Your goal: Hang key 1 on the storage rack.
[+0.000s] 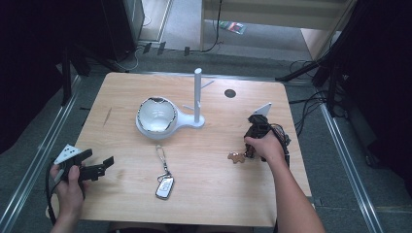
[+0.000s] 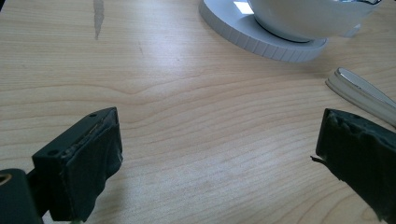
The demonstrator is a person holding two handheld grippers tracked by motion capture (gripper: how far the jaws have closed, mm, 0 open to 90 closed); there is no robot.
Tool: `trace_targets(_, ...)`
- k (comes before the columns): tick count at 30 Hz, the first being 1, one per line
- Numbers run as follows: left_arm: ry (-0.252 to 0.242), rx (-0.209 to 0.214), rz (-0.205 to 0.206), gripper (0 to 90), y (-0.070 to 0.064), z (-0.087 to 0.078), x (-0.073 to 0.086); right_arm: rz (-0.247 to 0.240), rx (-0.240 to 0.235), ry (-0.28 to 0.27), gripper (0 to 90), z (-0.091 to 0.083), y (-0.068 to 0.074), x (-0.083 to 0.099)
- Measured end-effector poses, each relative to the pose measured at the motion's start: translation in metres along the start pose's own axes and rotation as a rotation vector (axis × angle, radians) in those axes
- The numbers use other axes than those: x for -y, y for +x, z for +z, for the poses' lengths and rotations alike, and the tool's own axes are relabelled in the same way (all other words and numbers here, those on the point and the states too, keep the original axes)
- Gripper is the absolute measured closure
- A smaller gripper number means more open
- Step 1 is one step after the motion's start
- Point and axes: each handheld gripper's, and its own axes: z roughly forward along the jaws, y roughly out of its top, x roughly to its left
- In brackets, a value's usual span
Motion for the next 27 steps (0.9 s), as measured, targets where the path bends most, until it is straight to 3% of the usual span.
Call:
trace_targets(9,-0.001,-0.004,-0.001,0.9,-0.001,0.000,0.000,-0.023,-0.015,-0.043,61.5,-0.010,0.005,0.003)
trace_targets(27,-0.001,-0.005,-0.001,0.9,-0.001,0.000,0.000,-0.088,-0.059,-0.256,61.6,-0.045,0.013,0.018)
